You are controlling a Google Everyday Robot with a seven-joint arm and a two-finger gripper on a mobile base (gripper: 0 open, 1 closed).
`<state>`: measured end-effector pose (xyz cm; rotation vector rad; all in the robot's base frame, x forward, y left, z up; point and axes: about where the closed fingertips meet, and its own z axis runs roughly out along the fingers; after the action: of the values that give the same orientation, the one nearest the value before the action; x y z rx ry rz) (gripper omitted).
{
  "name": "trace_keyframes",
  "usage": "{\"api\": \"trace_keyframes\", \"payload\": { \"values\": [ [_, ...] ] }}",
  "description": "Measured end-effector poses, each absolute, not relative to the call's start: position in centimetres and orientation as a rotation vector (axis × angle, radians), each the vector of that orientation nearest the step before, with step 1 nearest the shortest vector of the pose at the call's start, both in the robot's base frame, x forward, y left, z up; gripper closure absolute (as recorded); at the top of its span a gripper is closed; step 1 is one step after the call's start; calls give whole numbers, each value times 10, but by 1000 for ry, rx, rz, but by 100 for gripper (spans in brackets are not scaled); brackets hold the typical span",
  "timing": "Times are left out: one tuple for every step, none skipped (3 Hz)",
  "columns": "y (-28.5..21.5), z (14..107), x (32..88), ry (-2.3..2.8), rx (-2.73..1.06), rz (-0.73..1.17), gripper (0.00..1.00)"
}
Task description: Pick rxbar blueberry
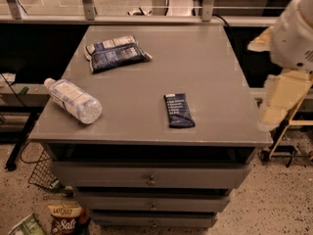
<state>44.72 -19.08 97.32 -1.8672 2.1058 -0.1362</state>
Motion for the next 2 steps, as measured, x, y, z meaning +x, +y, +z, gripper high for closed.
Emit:
{"api": "trace_keyframes", "payload": {
  "values": [
    [-134, 965, 459, 1796, -2166, -207, 0],
    [-92, 950, 472, 1570, -2383, -217, 0]
  ]
}}
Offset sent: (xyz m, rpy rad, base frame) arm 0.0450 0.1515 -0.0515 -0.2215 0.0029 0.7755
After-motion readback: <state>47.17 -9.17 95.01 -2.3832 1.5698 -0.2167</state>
